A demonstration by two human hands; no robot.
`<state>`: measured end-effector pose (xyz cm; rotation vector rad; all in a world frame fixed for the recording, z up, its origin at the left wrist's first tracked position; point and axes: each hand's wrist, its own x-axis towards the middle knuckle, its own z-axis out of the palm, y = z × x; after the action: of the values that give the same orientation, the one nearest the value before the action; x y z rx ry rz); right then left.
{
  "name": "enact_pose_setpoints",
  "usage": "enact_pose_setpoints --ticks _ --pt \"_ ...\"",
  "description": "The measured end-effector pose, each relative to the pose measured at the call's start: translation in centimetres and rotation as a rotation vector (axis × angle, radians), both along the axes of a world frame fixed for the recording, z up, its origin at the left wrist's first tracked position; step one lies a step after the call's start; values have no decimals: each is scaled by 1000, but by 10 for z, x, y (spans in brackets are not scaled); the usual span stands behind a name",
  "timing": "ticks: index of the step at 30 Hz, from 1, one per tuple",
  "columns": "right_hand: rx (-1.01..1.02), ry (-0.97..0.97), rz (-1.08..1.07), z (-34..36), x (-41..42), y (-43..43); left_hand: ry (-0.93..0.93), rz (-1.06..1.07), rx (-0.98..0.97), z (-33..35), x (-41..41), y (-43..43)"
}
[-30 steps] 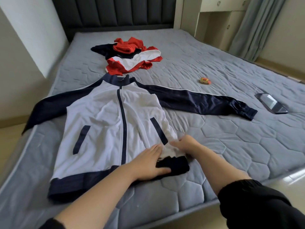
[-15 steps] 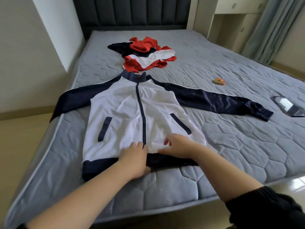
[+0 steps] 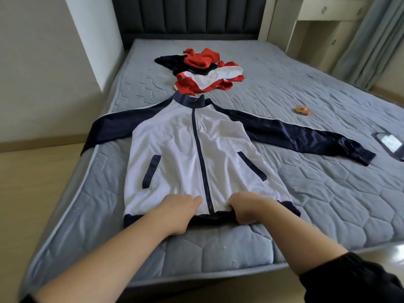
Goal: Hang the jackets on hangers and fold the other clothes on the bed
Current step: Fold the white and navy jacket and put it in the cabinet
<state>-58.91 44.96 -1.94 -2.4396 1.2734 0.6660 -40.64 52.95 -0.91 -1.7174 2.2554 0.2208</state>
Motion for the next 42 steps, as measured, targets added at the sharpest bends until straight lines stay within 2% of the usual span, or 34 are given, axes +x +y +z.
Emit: enact_pose_setpoints --ticks 3,5,9,11,12,13,14,15,16,17,18,19,21,24,26,29,31,33,35,37,39,40,42 --pt "30 83 6 5 3 -4 141 49 184 5 2 -1" --pt "119 165 4 11 5 -6 298 57 346 7 9 -4" --pt "292 248 52 21 3 -13 537 81 527 2 25 -5" --pt "461 83 -32 23 -3 -20 664 155 625 1 29 -5" --pt "534 -96 -116 23 -5 -21 752 214 626 2 28 -6" --pt "547 -314 -229 20 -4 -21 831 281 536 2 26 -8" --pt "451 -530 -354 15 0 -21 881 356 362 0 24 -12" --pt "237 -680 -435 6 4 -20 850 403 125 -6 26 -17" --pt "-32 -715 -444 -3 6 -20 692 393 -94 -12 28 -20" --pt "-269 -628 -380 -14 6 -19 448 338 -169 -20 32 -21" --pt "-367 -492 -280 -27 2 -18 240 271 -120 -29 35 -19" --pt "-349 -383 -221 -39 -4 -16 129 236 -7 -39 39 -16" --pt "-253 -324 -254 -54 -17 -19 116 218 127 -48 47 -13" --pt "-378 -378 -393 -61 -23 -27 217 231 21 -43 59 -17" --pt "-449 -309 -500 -62 -23 -30 160 328 -52 -41 71 -20" --pt "-501 -256 -634 -65 -24 -31 122 484 -56 -57 92 -17" --pt "-478 -269 -657 -63 -19 -32 258 628 -162 -66 104 -16" --pt "-438 -326 -637 -57 -7 -31 470 865 -315 -66 112 -17" --pt "-445 -384 -538 -52 6 -28 630 1018 -478 -63 117 -21" --pt "-420 -433 -425 -48 21 -23 898 1168 -502 -59 120 -24" --pt "-371 -467 -339 -49 36 -15 1285 1302 -364 -55 120 -22" --pt "-354 -474 -304 -49 42 -12 1425 1316 -225 -53 120 -17" --pt "-333 -452 -251 -50 49 -8 1521 1214 126 -46 117 -4"
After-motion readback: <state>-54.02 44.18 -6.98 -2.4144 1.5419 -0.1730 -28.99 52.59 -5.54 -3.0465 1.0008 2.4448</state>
